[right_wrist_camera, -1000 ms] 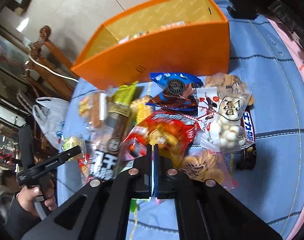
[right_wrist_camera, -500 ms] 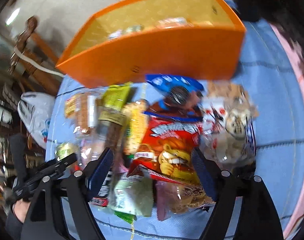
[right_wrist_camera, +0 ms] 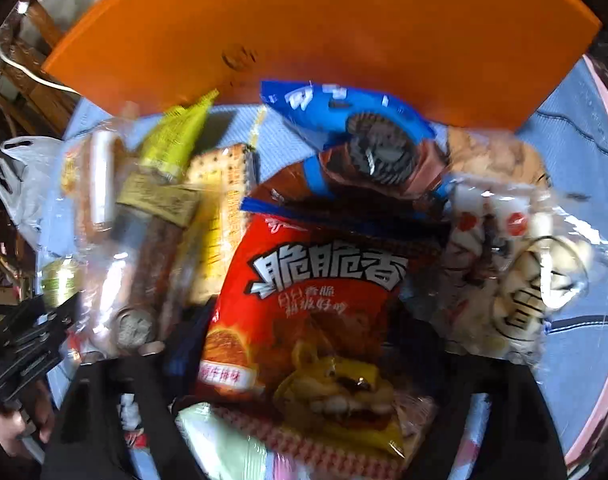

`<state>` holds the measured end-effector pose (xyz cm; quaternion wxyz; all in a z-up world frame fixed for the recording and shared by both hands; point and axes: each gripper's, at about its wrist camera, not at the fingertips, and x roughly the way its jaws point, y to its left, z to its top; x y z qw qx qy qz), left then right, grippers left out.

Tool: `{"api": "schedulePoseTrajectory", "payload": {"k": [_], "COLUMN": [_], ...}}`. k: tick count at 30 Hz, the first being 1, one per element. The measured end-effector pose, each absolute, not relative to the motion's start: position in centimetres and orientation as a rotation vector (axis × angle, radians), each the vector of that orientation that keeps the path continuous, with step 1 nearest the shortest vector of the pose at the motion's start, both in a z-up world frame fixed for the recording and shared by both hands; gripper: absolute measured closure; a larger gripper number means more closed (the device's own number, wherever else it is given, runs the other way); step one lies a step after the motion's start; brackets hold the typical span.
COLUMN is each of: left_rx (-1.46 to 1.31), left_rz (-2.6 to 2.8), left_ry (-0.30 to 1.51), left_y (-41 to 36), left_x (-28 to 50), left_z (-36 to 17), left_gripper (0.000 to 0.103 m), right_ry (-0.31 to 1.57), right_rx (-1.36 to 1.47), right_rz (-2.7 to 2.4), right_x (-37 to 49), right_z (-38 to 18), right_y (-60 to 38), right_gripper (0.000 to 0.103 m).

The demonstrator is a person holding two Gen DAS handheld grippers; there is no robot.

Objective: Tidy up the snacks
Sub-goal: 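Carry both bags over the orange box and open both grippers, then move both open grippers back over the snack pile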

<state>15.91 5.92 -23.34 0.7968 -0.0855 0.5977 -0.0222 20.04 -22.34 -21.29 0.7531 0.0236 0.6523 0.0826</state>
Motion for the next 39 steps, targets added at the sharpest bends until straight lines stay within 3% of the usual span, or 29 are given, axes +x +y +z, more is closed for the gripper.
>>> {"api": "schedulePoseTrajectory", "payload": {"k": [1, 8, 18, 25, 33, 35, 36, 39], "left_rx": [-0.208, -0.275, -0.234, -0.127, -0.109, -0.117, -0.105, -0.138], "left_rz": [-0.055, -0.076, -0.201, -0.267, -0.241, -0.228, -0.179, -0.176], "left_ry": [1.284, 1.217, 1.004, 0.975, 1.048, 1.076, 1.092, 1.052], "left_y": [6.1, 8.1, 4.4, -1.4, -5.0, -5.4, -5.4, -4.9], "left_x": [15.8, 14.2, 18.5, 26.9, 34.4, 35.4, 35.7, 35.0], "left_z": [-23.2, -19.8, -8.5, -5.0, -7.8, -9.0, -9.5, -9.7], "left_gripper": [0.045, 0.047, 0.047, 0.046, 0.045, 0.024, 0.006, 0.005], "right_ry": [1.399, 1.238, 0.981, 0.94, 0.996, 1.011, 1.021, 1.01], "right_rx": [0.068, 0.246, 0.318, 0.276, 0.249, 0.238, 0.225, 0.266], "right_rz": [0.195, 0.337, 0.379, 0.286, 0.245, 0.23, 0.204, 0.199], "right_x": [19.6, 16.6, 19.3, 27.2, 31.9, 32.7, 33.0, 32.3], "right_z": [-20.5, -14.4, -5.5, -4.9, -8.6, -9.8, -10.3, -10.7], "right_y": [-22.7, -26.2, -29.6, -30.1, -29.1, -28.7, -28.5, -29.0], "right_gripper": [0.025, 0.025, 0.025, 0.025, 0.024, 0.024, 0.023, 0.015]}}
